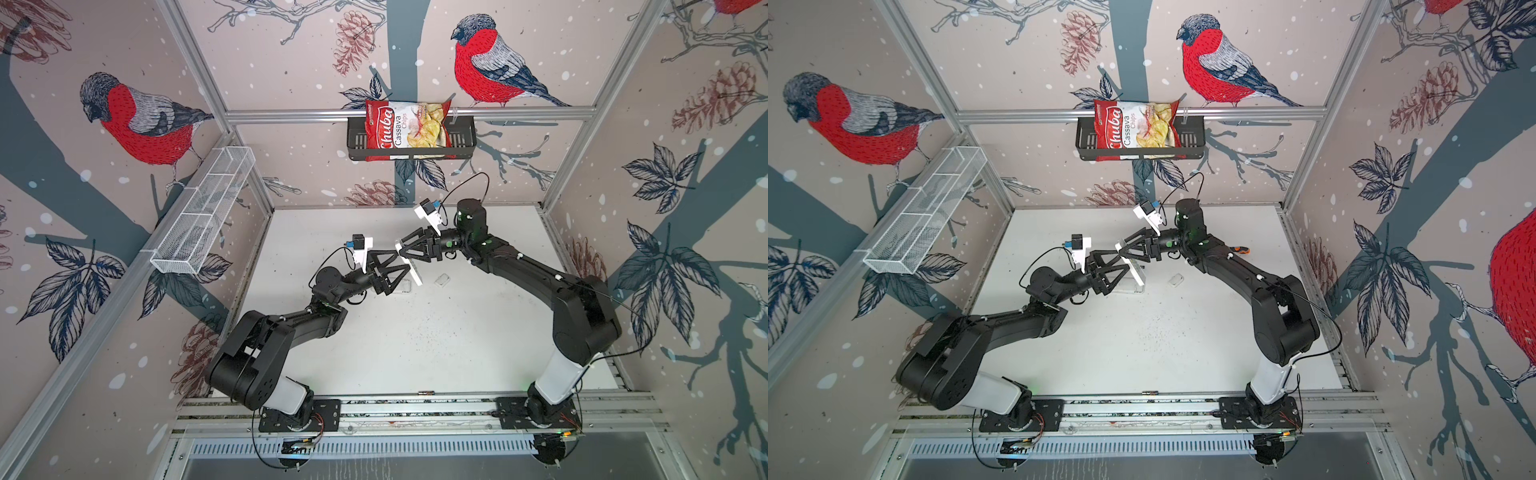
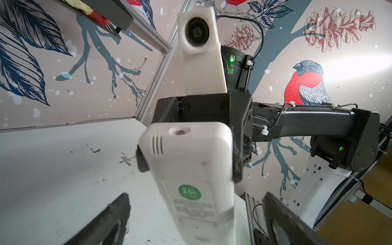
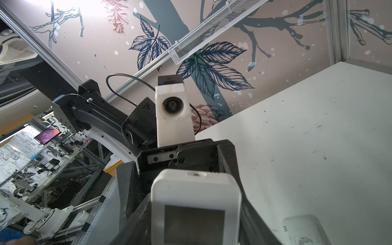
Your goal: Unload the batteries from the remote control
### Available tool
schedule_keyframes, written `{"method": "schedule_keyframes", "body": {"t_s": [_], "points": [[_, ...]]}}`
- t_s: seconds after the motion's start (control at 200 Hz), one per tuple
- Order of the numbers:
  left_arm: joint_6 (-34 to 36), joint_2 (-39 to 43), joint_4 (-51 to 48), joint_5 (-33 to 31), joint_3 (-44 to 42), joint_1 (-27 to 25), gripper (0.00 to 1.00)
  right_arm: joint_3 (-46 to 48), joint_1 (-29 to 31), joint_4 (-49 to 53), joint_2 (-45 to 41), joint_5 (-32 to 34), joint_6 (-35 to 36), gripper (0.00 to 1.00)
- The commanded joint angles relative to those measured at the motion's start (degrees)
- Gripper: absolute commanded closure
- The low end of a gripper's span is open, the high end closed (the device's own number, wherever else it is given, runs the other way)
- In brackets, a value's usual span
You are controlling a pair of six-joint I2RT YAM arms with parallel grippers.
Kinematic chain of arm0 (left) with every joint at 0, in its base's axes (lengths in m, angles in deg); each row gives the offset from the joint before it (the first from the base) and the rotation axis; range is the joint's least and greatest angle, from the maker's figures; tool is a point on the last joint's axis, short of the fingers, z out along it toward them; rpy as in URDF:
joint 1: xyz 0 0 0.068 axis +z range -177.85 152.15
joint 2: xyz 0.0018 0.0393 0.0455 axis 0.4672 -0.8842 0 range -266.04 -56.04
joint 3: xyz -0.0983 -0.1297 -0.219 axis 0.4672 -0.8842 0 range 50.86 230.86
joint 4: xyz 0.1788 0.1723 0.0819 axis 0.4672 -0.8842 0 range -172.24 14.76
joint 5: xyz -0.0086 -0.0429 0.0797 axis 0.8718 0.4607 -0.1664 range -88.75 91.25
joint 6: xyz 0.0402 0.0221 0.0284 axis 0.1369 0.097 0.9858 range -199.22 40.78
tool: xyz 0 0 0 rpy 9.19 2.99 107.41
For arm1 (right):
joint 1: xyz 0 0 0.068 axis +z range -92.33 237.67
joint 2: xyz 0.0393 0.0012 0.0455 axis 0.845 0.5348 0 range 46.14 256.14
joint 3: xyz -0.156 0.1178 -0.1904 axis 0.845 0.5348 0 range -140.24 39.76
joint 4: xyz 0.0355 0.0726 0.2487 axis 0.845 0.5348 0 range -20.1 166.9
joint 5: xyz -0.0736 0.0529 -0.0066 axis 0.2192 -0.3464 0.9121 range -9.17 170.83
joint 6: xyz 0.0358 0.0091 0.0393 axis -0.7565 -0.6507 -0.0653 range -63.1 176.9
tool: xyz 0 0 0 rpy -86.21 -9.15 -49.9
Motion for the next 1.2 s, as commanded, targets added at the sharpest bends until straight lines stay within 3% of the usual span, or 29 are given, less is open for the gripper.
{"method": "schedule_keyframes", "body": {"t_s": [0.0,0.485,0.901,1.096,1.196], "points": [[-1.0,-1.2,5.4,2.3,0.6,0.0,0.06,-0.2,0.4,-0.7,-0.2,-1.3,1.0,0.60],[-3.7,-3.9,10.1,3.0,0.7,0.0,0.19,-2.3,1.7,4.8,1.1,-1.6,5.8,0.60],[-6.5,-7.2,15.3,3.6,0.5,0.0,0.48,-2.9,1.8,5.5,2.2,-1.9,6.2,0.59],[-4.2,-6.0,11.1,2.4,0.6,0.0,0.51,-3.6,1.7,7.3,2.8,0.6,7.3,0.47],[-2.0,-4.7,6.8,0.5,0.4,-0.2,0.54,-4.7,1.6,9.6,3.6,5.0,7.6,0.34]]}}
